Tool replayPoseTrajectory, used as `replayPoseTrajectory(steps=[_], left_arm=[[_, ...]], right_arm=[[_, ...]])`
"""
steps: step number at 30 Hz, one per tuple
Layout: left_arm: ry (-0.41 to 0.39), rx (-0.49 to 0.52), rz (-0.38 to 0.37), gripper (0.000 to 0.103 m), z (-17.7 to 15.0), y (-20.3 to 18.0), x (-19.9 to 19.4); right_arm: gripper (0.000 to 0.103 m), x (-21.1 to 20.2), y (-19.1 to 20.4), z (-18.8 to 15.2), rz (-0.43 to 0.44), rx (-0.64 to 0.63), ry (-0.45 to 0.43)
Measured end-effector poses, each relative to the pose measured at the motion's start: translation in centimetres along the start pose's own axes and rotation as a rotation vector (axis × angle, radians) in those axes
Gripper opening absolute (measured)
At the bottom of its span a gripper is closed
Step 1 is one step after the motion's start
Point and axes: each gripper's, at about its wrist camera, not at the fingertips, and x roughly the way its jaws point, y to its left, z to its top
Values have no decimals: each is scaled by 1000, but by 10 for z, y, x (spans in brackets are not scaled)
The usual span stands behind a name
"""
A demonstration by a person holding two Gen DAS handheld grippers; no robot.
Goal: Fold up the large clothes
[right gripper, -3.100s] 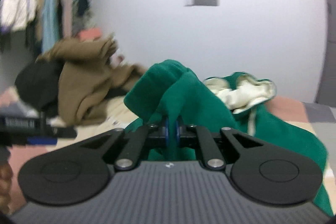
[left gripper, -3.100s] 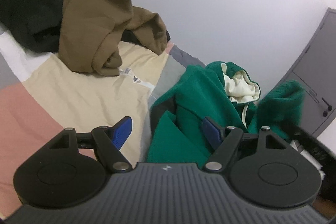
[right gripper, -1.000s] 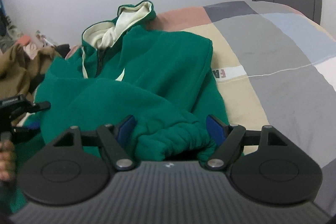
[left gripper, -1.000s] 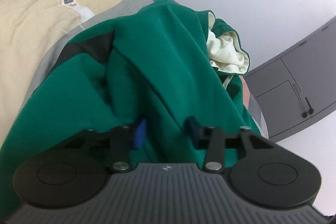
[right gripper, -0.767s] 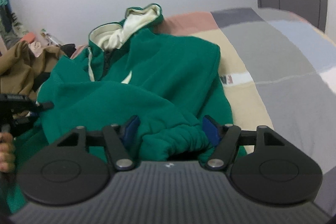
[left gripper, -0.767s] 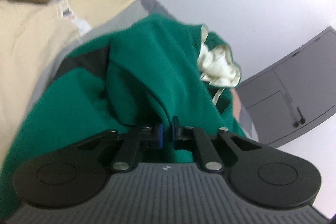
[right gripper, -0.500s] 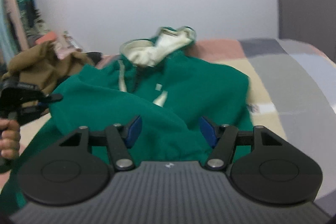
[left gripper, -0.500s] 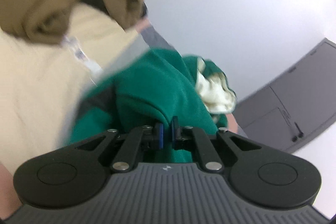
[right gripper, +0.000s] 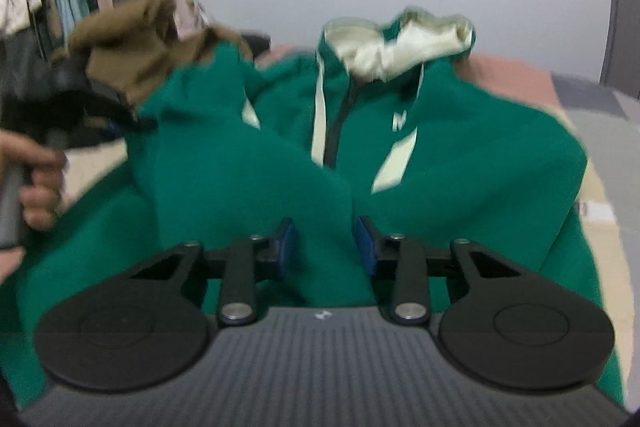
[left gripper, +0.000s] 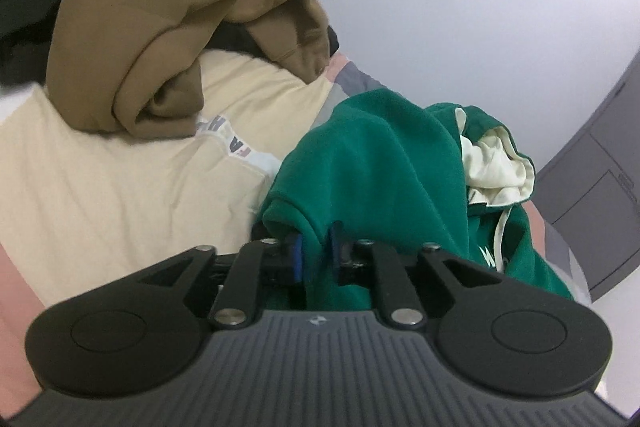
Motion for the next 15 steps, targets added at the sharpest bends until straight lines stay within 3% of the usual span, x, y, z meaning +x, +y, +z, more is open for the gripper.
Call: replayPoseTrajectory(steps=[3,6,9,13,15], left_arm=[[-31,26,7,49,-3,-8,-14],[-68,69,-52,50,-10,-23,-39],[-57,106,-191,50,-29,-41,-60],[-17,208,-266,50,-55,-73,-57],[1,261,-253,50,-65,-85,-46]], right_arm=[[36,15,-1,-7,-1,10,35],[36,16,0,-8,1,16,37],[36,13,-2,-11,5,25,35],[36,12,0,-12,-2,24,30],[36,11,-1,-12,-2,30,24]])
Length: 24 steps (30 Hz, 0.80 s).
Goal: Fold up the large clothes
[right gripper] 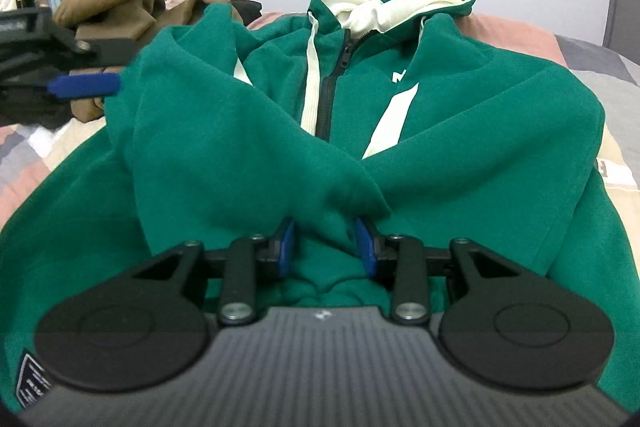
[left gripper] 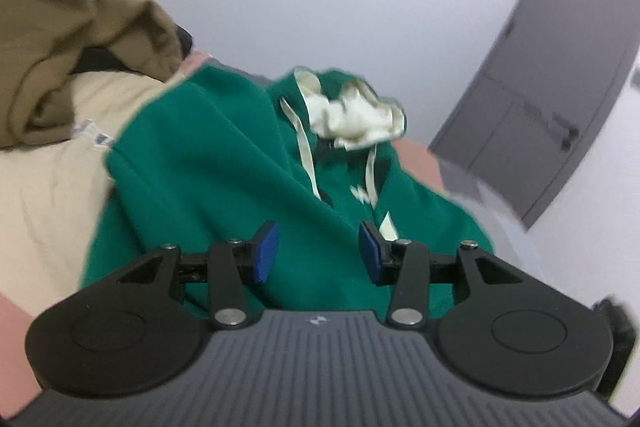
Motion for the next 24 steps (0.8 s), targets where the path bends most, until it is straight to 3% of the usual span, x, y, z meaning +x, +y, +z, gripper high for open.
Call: replayPoseTrajectory(steps=[6,11,15,18,22,24], left_arm=[[173,34,108,49,-23,3,55],[163,36,70,51,-14,4,43],[111,16,4,64,13,-11,13],[76,36,-23,67,41,-24,9],[62,13,-20,69,91,-23,46],[59,-8,-11,70,118,-14,79]], right_arm=[[36,-7,-6,-3,17,42,-26],[36,-22,-13,4,29,102,-56],[37,-35,-25,30,39,80,-86],[41,-32,-44,61,32,92,-119],[50,-8,-84,121,23,158,-165],[66,9,-104,149,16,183,-197]])
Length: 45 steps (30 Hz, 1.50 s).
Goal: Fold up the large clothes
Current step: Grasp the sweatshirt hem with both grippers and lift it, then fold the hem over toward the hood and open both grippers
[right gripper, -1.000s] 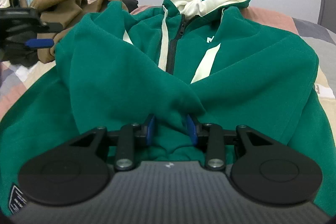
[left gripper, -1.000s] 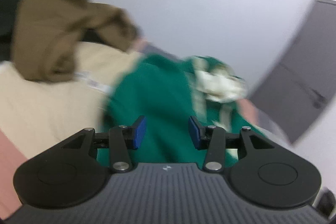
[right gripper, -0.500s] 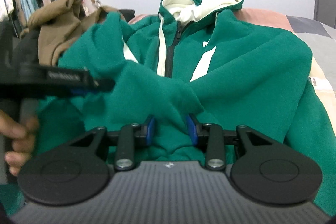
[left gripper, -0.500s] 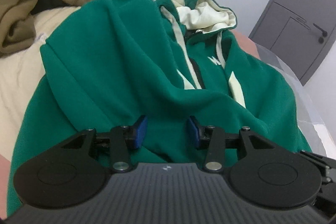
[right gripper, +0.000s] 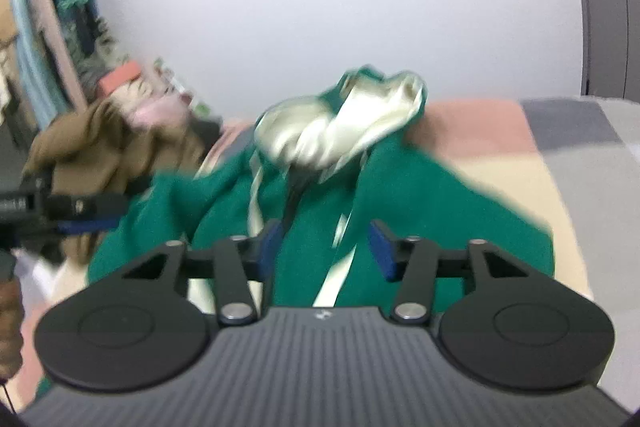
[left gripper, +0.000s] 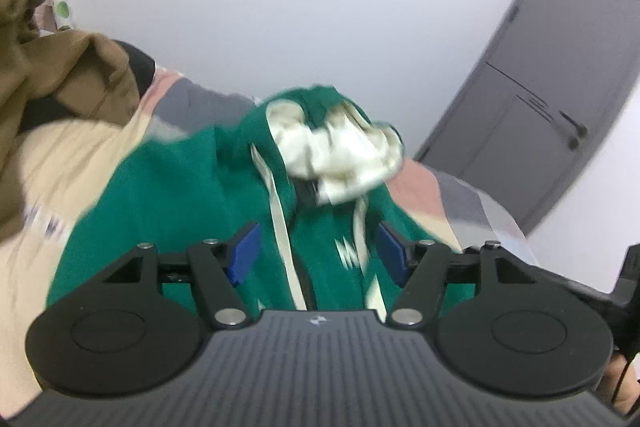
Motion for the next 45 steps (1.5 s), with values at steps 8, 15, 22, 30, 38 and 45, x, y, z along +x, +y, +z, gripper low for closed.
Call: replayPoseTrajectory(steps=[8,15,22,30,38,45], left_arm=[[3,-154,1,76,93,71,162],[75,-345,-71,75,109,132,276],[146,-393,-210,74,117,127,325],[244,-222,-113,21,129,77,323],[136,-52,-82,15,143,34,220],[35,35,-85,14,111,-18,89]], right_arm=[[83,149,-72,93,-39,167,-56],[83,277,-134,105,-82,380,-3],[77,328,-130,98,78,368,103],[14,308,-87,111,127,187,157],[11,194,-22,138,133,-83,-91],[10,59,18,126,128,-227,-278]])
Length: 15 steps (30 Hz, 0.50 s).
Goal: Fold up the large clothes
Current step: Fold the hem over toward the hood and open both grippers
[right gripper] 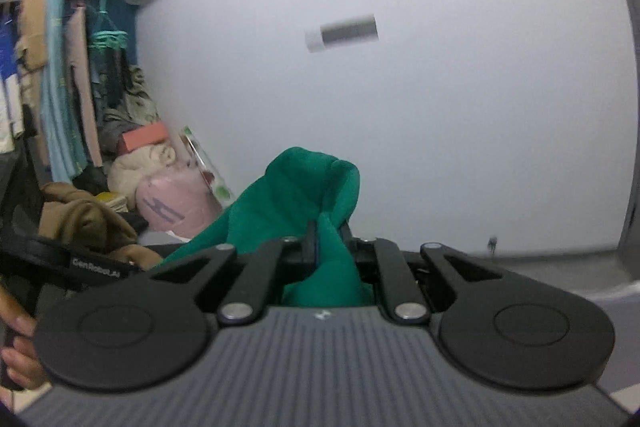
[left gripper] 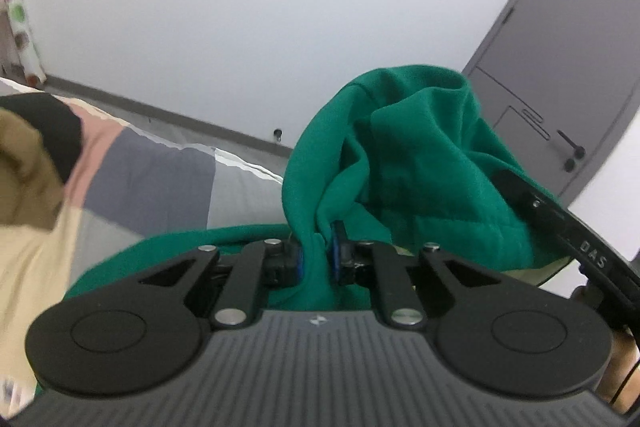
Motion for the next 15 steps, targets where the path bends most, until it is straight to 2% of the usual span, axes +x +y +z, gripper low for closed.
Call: replayPoseTrajectory(steps=[3,6,10,15], left_arm=[[-18,31,22,15,-35,-21,-47],[-11,34,38,15,-79,-32,-86],[19,11,68,15,-140,-35,-127],[28,-17,73,15,-205,-28,-156]], right_arm=[[11,-58,33,-10,-5,-42,-34],[11,-106,61,-32,-8,-125,-29],[11,-159,92,-68,0,-151,9],[11,-197,116,-108,18,-111,81]])
